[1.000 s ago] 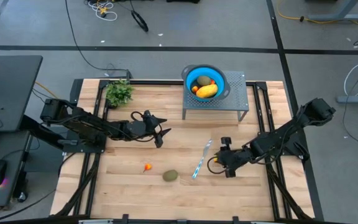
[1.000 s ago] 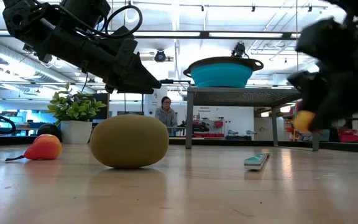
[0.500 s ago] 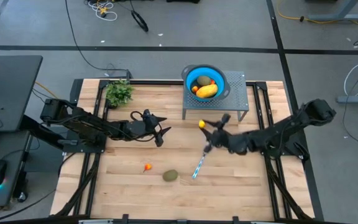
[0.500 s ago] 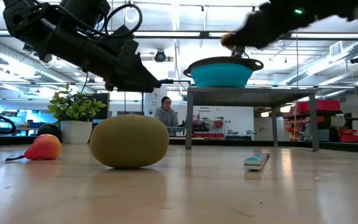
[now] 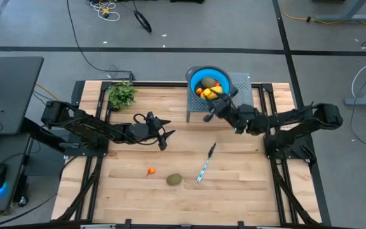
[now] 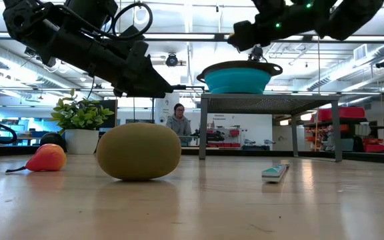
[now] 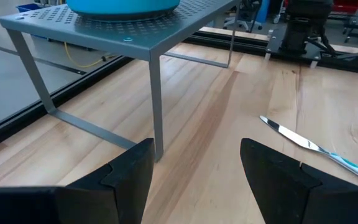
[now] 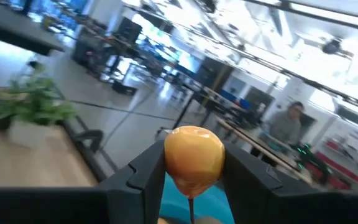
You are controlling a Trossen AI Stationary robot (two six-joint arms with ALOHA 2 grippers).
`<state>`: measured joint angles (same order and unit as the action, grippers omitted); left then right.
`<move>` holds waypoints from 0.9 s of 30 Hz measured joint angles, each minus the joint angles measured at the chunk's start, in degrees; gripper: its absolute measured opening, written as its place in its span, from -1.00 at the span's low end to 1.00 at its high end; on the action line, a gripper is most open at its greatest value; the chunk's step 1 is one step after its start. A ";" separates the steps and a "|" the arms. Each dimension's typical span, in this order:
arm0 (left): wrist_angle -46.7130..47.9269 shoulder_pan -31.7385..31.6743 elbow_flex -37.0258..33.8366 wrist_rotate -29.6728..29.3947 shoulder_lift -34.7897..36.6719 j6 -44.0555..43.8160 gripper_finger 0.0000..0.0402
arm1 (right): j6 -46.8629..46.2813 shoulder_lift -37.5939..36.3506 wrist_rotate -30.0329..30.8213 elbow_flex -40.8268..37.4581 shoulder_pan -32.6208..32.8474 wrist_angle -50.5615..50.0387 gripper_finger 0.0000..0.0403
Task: Pick & Place Fruit
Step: Put the peach into the blue strainer bowl on the shelf, then put the kiwi into the blue strainer bowl on the shelf
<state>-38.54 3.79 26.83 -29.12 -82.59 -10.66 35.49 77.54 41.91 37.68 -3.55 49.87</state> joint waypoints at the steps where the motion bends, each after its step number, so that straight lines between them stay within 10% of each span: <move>1: 0.00 0.00 0.00 0.00 0.00 0.00 0.23 | -0.40 -0.01 -0.01 0.25 -1.03 0.07 -0.26; 12: 0.07 0.00 0.00 0.00 0.00 0.38 0.23 | -0.32 -0.02 0.18 0.86 -5.43 -1.52 -0.22; 27: 0.11 0.00 0.00 0.02 0.00 0.55 0.23 | -4.41 -0.22 0.52 0.85 -4.96 0.49 0.33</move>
<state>-38.43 3.79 26.83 -29.10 -82.59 -10.11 31.08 77.31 42.43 38.52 -8.51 50.35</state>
